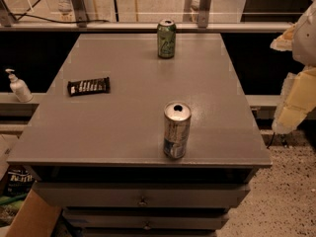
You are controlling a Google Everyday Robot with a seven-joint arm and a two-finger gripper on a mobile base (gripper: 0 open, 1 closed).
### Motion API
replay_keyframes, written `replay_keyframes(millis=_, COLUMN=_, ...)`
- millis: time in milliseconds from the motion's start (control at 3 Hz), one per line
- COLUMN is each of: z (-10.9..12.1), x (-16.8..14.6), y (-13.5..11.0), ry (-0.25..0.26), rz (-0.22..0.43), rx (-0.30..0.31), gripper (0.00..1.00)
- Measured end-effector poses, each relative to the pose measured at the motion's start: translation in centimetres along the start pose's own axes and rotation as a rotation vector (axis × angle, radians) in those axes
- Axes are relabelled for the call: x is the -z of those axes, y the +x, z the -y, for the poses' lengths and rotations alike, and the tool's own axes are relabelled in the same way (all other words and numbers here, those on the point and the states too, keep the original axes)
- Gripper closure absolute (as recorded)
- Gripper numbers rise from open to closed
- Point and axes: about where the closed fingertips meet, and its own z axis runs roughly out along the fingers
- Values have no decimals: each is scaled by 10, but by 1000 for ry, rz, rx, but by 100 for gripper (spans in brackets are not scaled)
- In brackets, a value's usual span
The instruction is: Move redbull can near rxbar chocolate
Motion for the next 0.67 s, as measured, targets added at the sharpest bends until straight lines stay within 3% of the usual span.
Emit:
replay_keyframes(millis=333, z=0, x=0, y=0, ry=0, rz=0, rx=0, gripper=0)
replay_keyframes(millis=667, z=-4, x=-18, y=-5, ry=-41, rz=52, rx=2, gripper=0)
